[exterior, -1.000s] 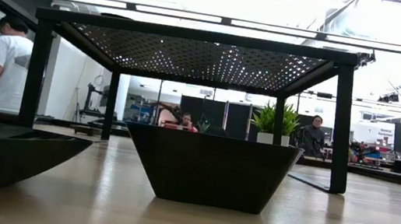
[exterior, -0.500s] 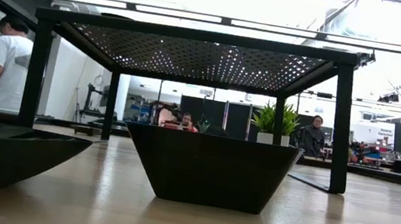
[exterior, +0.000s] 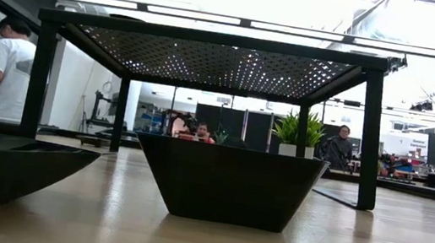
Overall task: Pick & Place Mini shaped plates
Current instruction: Stack the distorted square plate on top of the distorted square plate on the shelf
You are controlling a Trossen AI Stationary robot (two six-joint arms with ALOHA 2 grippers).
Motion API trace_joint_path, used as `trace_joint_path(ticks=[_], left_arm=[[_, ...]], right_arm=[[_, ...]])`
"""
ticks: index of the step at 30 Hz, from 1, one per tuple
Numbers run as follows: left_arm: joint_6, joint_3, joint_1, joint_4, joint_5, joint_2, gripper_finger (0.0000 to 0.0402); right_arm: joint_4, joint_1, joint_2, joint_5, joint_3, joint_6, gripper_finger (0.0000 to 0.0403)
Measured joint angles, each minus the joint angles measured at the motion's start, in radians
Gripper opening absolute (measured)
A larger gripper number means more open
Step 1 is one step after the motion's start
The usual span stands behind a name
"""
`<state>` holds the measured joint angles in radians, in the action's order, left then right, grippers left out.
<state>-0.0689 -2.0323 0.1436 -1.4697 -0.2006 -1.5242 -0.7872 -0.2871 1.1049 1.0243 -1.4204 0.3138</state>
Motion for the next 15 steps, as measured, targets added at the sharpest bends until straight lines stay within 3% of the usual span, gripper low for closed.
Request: trace_joint_path(ticks=[15], left_arm=[[0.086, 0.0, 0.188, -0.101, 0.46, -0.043, 0.0001]], right_arm=[[-0.024, 0.0, 0.0, -0.064, 0.0, 0.059, 0.0246]])
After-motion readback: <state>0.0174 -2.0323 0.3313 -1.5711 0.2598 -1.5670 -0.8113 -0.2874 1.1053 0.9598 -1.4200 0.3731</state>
